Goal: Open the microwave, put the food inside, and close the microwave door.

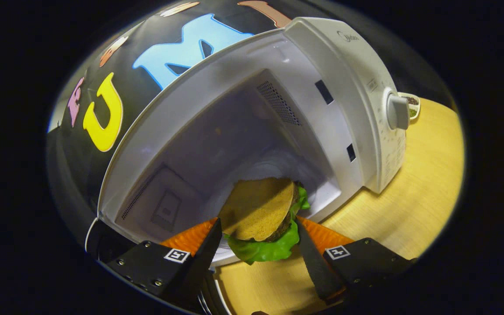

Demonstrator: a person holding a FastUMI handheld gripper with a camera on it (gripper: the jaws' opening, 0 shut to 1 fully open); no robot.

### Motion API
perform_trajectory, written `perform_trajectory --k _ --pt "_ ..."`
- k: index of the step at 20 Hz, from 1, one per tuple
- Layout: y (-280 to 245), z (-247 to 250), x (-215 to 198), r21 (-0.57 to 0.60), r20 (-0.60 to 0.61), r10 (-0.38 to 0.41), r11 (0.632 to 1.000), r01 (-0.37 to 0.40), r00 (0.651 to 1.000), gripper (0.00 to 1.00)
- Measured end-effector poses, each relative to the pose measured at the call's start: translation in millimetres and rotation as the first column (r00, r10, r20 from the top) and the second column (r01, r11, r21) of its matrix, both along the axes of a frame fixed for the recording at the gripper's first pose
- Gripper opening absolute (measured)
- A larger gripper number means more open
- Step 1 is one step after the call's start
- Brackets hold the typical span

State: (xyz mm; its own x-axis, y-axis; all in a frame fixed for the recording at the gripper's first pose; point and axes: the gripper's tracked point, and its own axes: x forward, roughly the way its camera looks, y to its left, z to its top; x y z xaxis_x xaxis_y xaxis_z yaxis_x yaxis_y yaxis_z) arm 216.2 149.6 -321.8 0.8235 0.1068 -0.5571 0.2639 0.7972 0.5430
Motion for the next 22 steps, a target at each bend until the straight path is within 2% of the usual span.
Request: perform_trajectory --k 4,13,19,22 --pt "-9 19 -18 -0.062 0.008 0.034 0.998 -0.034 0.999 0.97" --pt "-2 119 -92 -0.189 0.144 0.164 0.973 -0.136 0.976 0.97" --pt "23 180 -148 -0.275 0.222 0.303 0.931 -0.238 0.927 0.97" --pt "38 217 -173 -0.312 0.286 0.351 0.914 -0.259 0.892 0.97"
